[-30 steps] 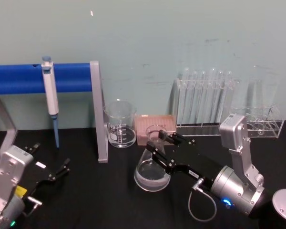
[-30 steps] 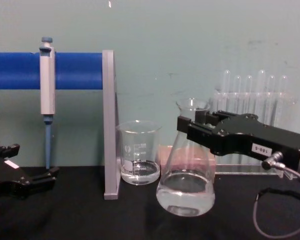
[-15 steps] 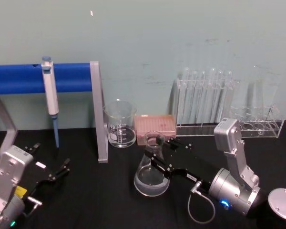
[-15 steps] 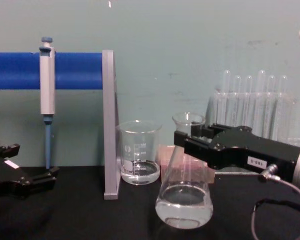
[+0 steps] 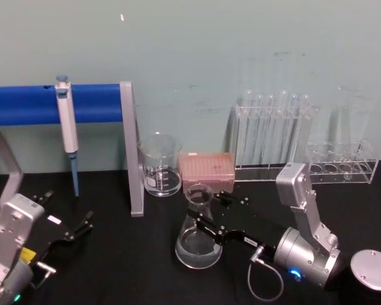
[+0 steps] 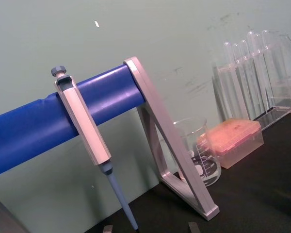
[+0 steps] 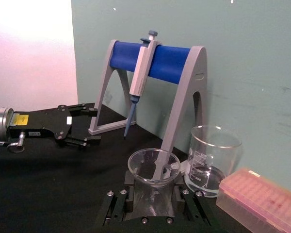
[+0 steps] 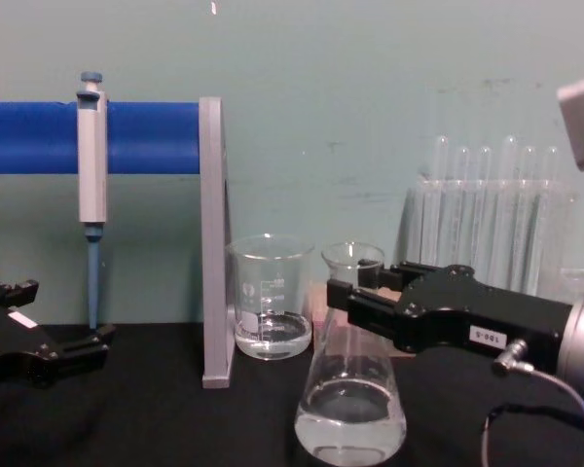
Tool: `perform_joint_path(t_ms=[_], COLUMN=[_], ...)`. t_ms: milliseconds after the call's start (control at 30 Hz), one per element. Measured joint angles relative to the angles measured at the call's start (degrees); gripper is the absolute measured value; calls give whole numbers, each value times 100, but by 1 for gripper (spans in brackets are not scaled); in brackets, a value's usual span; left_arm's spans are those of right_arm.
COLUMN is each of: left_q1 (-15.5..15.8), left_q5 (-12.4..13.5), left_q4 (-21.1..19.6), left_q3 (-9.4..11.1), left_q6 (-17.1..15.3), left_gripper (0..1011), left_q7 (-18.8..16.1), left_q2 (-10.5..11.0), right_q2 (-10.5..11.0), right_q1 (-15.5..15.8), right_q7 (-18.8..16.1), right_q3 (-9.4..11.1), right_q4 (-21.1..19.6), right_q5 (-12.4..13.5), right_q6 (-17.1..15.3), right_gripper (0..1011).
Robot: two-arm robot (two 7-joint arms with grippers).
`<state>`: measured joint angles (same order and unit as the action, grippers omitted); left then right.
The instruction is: Grasp the erlenmeyer flask with one hand, shake it three times, then place it back.
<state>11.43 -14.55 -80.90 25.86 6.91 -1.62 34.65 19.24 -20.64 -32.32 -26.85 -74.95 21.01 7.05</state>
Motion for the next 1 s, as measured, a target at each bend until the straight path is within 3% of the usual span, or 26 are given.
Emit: perform_joint_path(t_ms=[1000], left_q1=[0], left_q5=[0], left_q4=[0], left_q3=[0], left_q6=[0], left_gripper=[1001], left_q7=[0], left_q2=[0], right_q2=[-47], right_q1=[-104], right_q7=[-152], right_q3=[-140], right_q4=[326], right_q5=[-12], right_q6=[157], right_gripper=[456])
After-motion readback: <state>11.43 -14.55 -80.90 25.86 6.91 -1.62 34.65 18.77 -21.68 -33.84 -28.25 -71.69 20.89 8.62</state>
